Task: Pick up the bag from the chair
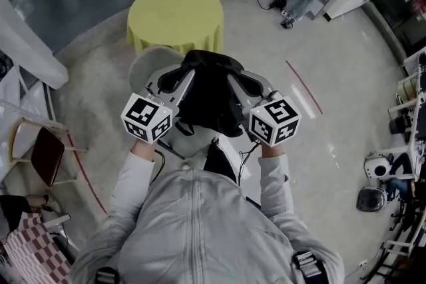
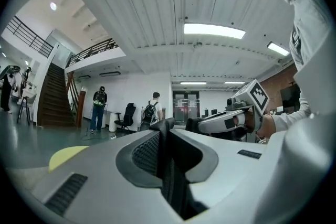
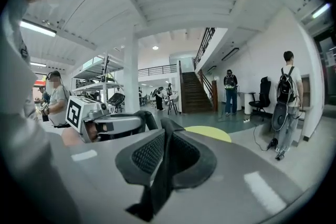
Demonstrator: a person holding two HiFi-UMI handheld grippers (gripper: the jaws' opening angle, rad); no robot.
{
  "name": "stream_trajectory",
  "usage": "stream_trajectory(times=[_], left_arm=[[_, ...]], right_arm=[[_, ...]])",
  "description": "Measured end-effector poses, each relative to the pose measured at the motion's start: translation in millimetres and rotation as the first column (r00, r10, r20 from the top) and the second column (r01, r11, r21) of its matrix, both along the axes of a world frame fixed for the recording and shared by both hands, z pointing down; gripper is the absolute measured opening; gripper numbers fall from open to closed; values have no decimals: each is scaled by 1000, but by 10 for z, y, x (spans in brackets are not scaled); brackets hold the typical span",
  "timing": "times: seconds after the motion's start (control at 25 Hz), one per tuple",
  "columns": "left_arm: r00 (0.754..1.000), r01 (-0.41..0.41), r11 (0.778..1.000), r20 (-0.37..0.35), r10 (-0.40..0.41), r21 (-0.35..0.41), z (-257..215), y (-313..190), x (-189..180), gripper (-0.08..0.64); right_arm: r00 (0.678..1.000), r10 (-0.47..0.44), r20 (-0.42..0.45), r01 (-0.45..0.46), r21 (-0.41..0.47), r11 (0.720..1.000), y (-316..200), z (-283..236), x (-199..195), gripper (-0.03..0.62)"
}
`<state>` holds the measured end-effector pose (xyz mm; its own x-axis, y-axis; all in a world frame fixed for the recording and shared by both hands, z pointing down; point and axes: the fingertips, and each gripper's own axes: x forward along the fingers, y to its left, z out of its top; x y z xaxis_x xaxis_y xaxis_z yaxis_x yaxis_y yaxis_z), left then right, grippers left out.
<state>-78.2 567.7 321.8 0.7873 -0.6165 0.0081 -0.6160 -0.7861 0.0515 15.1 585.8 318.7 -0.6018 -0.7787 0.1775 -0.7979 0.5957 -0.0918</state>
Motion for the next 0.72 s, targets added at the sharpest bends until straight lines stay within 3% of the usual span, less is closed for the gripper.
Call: stream_trajectory(times=[0.24,0.72], left_arm=[[1000,-19,999,-12,19,46,-298,257,-21,46],[998,-57,993,45,53,102,-395,592,-146,48]], right_arm=[[1000,22,-9,-21,70,997,332,-294,-40,37],[998,-55,25,53,73,996,645,-367,-337,35]])
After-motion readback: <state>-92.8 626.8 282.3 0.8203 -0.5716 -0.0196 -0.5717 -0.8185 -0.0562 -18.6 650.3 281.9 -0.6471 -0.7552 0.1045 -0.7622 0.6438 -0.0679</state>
